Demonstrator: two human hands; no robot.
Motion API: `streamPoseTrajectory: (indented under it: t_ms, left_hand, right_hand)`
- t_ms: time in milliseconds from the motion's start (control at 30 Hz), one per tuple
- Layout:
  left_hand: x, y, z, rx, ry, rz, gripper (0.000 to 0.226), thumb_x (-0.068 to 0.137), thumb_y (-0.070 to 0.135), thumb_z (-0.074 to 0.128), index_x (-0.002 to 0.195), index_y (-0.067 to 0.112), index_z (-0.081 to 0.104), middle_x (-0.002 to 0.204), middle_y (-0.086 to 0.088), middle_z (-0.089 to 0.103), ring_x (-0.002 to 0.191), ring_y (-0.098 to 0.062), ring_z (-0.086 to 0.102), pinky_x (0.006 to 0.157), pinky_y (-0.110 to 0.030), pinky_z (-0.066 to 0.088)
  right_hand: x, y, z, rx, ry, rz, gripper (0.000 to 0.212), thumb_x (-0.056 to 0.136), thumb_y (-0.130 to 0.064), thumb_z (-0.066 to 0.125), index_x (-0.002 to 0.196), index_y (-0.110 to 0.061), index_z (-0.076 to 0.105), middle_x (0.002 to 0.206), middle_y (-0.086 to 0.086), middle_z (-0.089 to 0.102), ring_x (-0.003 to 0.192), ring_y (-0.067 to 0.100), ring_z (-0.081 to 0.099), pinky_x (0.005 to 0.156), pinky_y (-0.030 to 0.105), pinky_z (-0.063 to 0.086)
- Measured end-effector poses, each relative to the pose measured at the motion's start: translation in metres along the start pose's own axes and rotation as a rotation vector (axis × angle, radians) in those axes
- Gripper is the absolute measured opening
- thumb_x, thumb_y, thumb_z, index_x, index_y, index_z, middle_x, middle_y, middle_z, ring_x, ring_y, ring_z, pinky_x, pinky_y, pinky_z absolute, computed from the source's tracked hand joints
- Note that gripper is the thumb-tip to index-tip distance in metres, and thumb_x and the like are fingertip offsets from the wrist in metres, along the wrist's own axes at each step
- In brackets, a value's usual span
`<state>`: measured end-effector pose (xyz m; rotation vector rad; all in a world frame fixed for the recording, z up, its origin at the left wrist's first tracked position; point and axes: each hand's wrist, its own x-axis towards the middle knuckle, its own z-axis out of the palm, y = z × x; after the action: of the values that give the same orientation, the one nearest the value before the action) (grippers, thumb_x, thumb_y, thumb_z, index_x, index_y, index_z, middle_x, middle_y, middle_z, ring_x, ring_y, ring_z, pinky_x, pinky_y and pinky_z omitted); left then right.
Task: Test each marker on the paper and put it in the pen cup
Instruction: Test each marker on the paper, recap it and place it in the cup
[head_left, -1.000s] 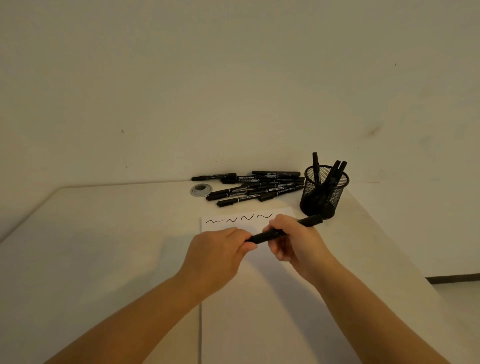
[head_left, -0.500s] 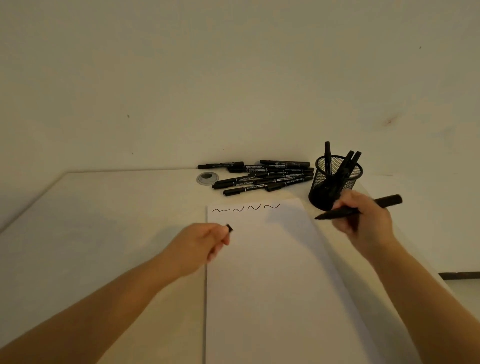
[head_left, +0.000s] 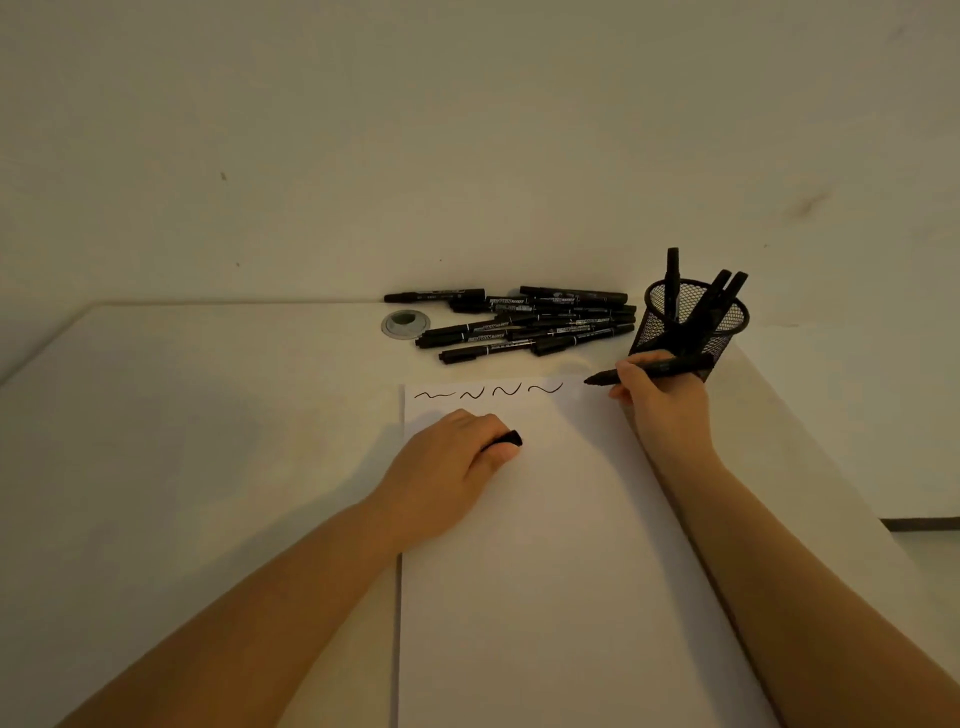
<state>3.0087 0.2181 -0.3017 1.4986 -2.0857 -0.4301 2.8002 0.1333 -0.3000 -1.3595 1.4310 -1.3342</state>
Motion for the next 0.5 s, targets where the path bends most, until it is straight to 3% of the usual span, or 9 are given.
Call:
streamPoseTrajectory:
  t_ms: [100,267,400,500]
  left_hand:
    - [0.0002,-0.0028,0.0017,-0.003,0.006,0.008,0.027,0.095,0.032,0.040,0.107,0.016,0.058,0.091,0.002,0.057,0.088,-0.010,0.046,0.073,-0.025,0.036]
    - [0.0017,-0.0041,0.0029,-0.009,0.009,0.012,0.026,0.095,0.033,0.040,0.107,0.019,0.059,0.088,0.007,0.054,0.085,-0.007,0.044,0.069,-0.020,0.033]
    - [0.0007,-0.0037,0.0027,-0.017,-0.012,-0.004,0.029,0.095,0.034,0.039,0.110,0.019,0.058,0.099,0.003,0.061,0.094,-0.010,0.049,0.079,-0.027,0.040]
    - [0.0009,-0.0033,0.0022,-0.023,-0.014,-0.012,0.029,0.095,0.035,0.039,0.110,0.019,0.058,0.099,0.002,0.062,0.095,-0.010,0.050,0.080,-0.028,0.041]
  right_hand:
    - [0.0025,0.0065,0.0013,-0.059,0.000,-0.057,0.016,0.086,-0.014,0.056,0.076,-0.027,0.057,0.066,-0.002,0.065,0.062,-0.003,0.060,0.064,0.020,0.043]
    - [0.0062,0.0094,0.0027,-0.149,-0.103,-0.092,0.014,0.084,-0.019,0.057,0.075,-0.029,0.058,0.067,-0.007,0.068,0.069,-0.002,0.063,0.067,0.018,0.046]
    - [0.0061,0.0091,-0.0002,-0.196,-0.026,-0.104,0.016,0.083,-0.017,0.055,0.073,-0.029,0.056,0.070,-0.004,0.064,0.063,-0.007,0.056,0.051,0.005,0.040]
    - [0.0024,0.0064,-0.0063,-0.262,0.042,-0.128,0.012,0.082,-0.017,0.057,0.074,-0.026,0.057,0.068,-0.007,0.060,0.064,0.003,0.056,0.051,0.015,0.040]
